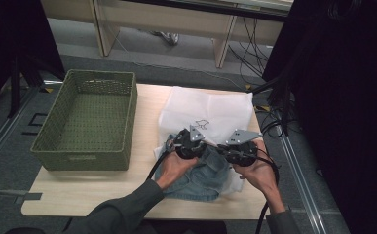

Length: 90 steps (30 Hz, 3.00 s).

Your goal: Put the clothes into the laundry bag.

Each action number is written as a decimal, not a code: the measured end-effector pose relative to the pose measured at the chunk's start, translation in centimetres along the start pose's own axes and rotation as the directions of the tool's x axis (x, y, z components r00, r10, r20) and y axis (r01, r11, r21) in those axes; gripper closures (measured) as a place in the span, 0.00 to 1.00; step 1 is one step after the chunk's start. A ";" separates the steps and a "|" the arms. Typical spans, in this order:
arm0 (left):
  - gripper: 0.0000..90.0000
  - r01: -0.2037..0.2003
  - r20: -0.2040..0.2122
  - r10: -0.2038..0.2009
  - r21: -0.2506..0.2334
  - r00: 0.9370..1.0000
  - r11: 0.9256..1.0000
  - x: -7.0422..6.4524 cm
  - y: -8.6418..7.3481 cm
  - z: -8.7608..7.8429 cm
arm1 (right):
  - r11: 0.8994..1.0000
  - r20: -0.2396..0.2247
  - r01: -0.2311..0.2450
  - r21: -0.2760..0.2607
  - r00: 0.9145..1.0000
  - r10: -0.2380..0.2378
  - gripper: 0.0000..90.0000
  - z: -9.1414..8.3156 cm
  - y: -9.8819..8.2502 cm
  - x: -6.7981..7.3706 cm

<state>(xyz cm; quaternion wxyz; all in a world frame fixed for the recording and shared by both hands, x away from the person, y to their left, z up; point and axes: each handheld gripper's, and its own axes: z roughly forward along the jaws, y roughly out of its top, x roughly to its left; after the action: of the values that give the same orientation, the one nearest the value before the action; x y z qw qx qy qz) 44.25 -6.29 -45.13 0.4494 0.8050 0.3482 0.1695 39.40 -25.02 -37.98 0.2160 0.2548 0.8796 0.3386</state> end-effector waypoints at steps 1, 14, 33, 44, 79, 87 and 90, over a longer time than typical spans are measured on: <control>0.80 0.000 0.000 0.000 0.000 1.000 1.000 0.0 0.0 0.0 | 1.000 -0.004 0.006 0.004 1.000 -0.006 0.97 0.1 0.0 0.0; 0.25 -0.117 0.076 0.107 0.142 0.991 0.983 -0.6 -1.7 -4.5 | 0.997 -0.005 -0.040 0.072 0.999 0.041 0.97 1.6 -2.1 -0.6; 0.68 -0.340 -0.040 0.347 0.126 0.937 0.932 -3.4 -4.3 0.8 | 0.997 -0.007 -0.038 0.060 0.999 0.039 0.96 1.5 -2.2 -1.2; 0.77 -0.111 -0.110 0.110 0.001 0.988 0.994 -1.4 -0.8 1.7 | 0.998 -0.011 -0.067 0.022 0.998 0.067 0.97 0.3 -0.9 -0.5; 0.77 -0.216 0.157 0.202 0.073 0.967 0.974 -5.6 -3.1 4.1 | 0.986 0.064 -0.130 0.101 0.990 0.124 0.98 0.3 -5.1 -0.4; 0.79 -0.086 0.132 0.083 0.015 0.988 0.996 -5.2 -0.3 5.7 | 0.989 0.032 -0.123 0.080 0.992 0.121 0.98 -1.1 -4.5 0.1; 0.75 -0.058 0.175 0.048 0.055 0.983 0.997 -5.0 -0.9 6.0 | 0.991 0.018 -0.101 0.084 0.995 0.100 0.98 -0.3 -5.2 -0.3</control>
<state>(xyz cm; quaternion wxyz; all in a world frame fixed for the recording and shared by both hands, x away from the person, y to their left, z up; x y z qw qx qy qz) 43.93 -13.14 -48.93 0.4492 0.8388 0.2910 0.1000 37.85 -28.65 -41.39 0.1940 0.3100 0.8777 0.3098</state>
